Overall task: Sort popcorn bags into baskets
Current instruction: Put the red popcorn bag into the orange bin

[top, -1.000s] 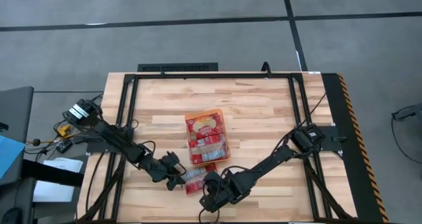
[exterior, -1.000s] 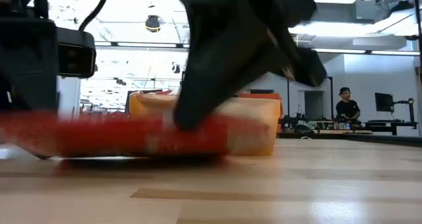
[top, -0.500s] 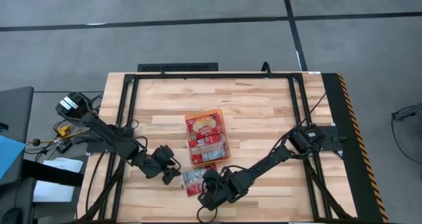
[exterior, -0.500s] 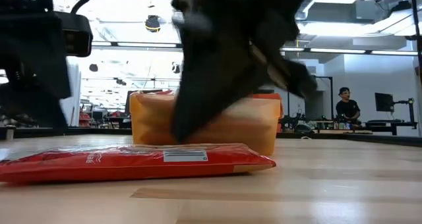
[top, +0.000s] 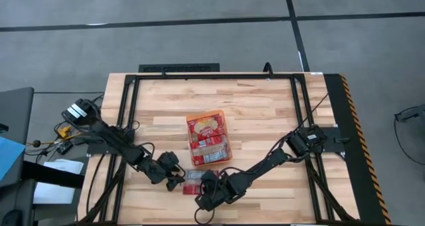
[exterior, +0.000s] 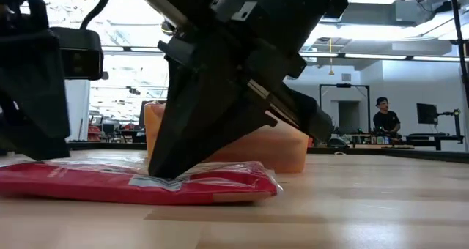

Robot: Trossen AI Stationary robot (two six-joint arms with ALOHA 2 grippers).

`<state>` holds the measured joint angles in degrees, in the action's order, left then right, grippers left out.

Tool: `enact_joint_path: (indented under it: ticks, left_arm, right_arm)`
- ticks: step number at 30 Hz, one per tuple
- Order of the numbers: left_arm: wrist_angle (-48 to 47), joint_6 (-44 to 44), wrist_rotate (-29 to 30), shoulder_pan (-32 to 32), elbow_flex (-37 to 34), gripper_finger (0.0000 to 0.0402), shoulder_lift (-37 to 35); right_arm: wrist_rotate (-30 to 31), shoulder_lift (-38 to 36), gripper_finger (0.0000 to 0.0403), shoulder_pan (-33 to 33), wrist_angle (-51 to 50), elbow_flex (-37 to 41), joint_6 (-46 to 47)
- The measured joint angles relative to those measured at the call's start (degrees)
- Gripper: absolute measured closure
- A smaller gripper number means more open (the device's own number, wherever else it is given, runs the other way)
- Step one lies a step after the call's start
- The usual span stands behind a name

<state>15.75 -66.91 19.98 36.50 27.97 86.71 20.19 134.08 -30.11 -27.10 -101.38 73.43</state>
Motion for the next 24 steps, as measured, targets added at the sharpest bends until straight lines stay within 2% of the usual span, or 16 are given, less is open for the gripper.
enact_joint_path:
  ticks: [5,10,15,19,24]
  left_arm:
    - [8.64,-0.14,-0.68,-0.18,0.09,0.0091,5.00]
    - [10.69,-2.62,-0.74,-0.23,0.17,0.0091,8.82]
    - [14.42,-1.23,-3.05,-0.35,0.15,0.0095,11.24]
    - [14.69,-1.16,-4.01,-0.38,0.17,0.0120,11.43]
    - [14.99,-0.51,-5.40,-0.38,0.22,0.0172,11.46]
  right_arm:
    - [-0.39,0.05,0.0395,-0.22,0.54,0.00,-0.40]
    - [-1.23,0.09,0.0393,-0.28,1.19,0.02,-0.37]
    - [-1.32,0.11,0.0395,-0.29,1.06,0.02,-1.37]
    - [-1.24,0.11,0.0395,0.11,1.06,0.02,-2.85]
    - [-1.43,0.13,0.0393,1.28,1.14,0.02,-5.15]
